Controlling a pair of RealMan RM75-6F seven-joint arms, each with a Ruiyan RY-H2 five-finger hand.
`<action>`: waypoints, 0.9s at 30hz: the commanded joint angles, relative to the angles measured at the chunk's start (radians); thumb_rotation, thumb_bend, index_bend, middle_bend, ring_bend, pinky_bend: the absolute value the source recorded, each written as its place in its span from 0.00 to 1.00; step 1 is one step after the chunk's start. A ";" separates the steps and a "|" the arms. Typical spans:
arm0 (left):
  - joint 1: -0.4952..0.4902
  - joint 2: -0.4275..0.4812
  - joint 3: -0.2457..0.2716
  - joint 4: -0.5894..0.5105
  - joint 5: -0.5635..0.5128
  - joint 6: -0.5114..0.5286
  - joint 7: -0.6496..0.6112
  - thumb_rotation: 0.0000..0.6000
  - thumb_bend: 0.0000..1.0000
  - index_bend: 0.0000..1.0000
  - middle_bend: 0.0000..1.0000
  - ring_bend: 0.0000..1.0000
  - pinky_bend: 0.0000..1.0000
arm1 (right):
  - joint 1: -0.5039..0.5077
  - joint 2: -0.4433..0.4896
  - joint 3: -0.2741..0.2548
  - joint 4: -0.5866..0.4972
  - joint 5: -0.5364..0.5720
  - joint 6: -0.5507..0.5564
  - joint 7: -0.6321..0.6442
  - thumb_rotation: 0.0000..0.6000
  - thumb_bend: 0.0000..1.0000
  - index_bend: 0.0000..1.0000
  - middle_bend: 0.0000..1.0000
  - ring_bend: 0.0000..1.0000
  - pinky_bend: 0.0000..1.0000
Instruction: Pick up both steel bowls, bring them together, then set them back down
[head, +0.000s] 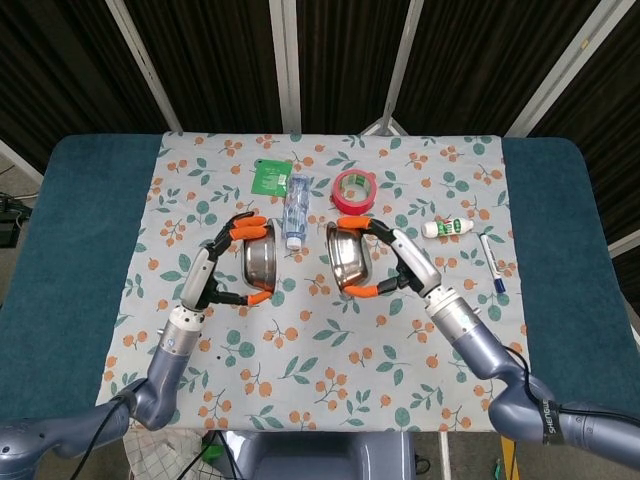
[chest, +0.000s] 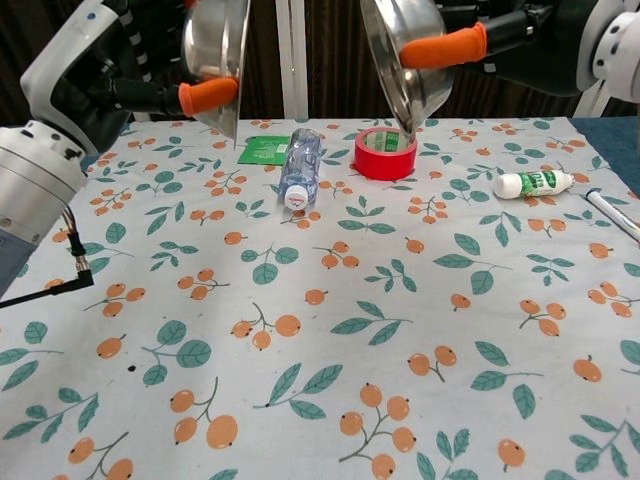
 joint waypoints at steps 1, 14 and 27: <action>-0.014 -0.031 0.009 0.027 0.010 0.011 0.001 1.00 0.00 0.33 0.19 0.10 0.27 | 0.009 -0.006 -0.008 -0.037 0.007 -0.004 -0.039 1.00 0.00 0.43 0.33 0.38 0.00; -0.036 -0.105 0.015 0.112 0.015 0.056 -0.036 1.00 0.00 0.33 0.19 0.10 0.27 | 0.044 -0.048 -0.004 -0.093 0.079 -0.017 -0.171 1.00 0.00 0.43 0.33 0.38 0.00; -0.007 -0.046 -0.001 0.181 -0.012 0.111 -0.105 1.00 0.00 0.33 0.19 0.10 0.27 | 0.011 -0.006 0.037 -0.085 0.118 -0.025 -0.049 1.00 0.00 0.43 0.33 0.38 0.00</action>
